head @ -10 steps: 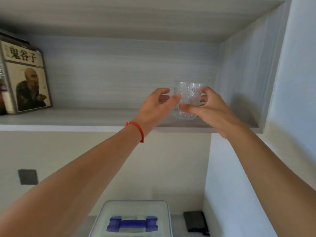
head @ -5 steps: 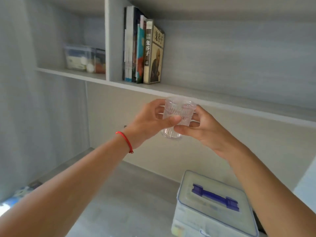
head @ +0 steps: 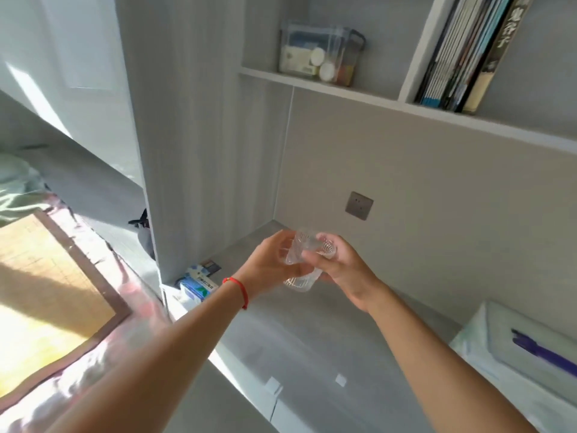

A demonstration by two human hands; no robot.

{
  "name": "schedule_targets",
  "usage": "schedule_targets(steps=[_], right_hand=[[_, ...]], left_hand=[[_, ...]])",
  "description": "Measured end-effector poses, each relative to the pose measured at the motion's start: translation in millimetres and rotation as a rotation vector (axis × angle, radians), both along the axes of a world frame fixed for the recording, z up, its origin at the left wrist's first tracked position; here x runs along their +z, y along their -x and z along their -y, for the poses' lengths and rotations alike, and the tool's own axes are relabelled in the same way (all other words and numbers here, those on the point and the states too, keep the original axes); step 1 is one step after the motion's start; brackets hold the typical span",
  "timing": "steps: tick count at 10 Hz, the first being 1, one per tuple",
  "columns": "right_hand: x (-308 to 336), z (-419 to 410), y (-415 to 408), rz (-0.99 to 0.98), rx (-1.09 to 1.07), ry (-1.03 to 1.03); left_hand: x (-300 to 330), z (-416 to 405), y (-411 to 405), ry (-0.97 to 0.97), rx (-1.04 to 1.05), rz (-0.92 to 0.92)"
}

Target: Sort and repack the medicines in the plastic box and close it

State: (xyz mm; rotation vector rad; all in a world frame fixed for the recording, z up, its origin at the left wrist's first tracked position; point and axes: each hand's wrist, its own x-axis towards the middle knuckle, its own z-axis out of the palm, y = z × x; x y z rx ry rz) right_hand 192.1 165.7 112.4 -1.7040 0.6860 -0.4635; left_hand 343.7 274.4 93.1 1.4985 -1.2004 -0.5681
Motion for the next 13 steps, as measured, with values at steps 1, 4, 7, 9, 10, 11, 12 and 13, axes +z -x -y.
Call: schedule_targets(steps=[1,4,7,9,10,11,12,13], right_hand=[[-39.6,-4.6,-41.3,-0.039,-0.005,0.007],[-179.3,3.7,-130.2,-0.365,0.045,0.215],[-252.1,-3.8,-198.1,-0.425,0.099,0.138],[-262.8,-10.2,-226.8,-0.416,0.024,0.112],[-268.5,-15.0,-230.9,-0.403,-0.017,0.09],[-264.3,-24.1,-230.8,-0.427,-0.061,0.065],[-257.1,-31.3,-228.7,-0.484,-0.085,0.058],[-246.2,-46.6,-225.0,-0.467,-0.169,0.077]], left_hand=[[-40.2,-13.2,-39.9,-0.092,0.019,-0.011],[-134.1,-33.9,-156.5,-0.613,0.146,0.295],[-187.9,-11.4,-208.2,-1.017,0.1,0.413],[-211.1,-6.4,-237.9,-1.128,-0.113,0.543],[-220.8,-5.9,-253.0,-1.11,-0.163,0.604],[-229.5,-11.3,-263.9,-1.121,-0.265,0.613],[-236.0,-16.6,-273.1,-1.113,-0.354,0.572],[-229.8,-22.1,-285.0,-0.969,-0.376,0.545]])
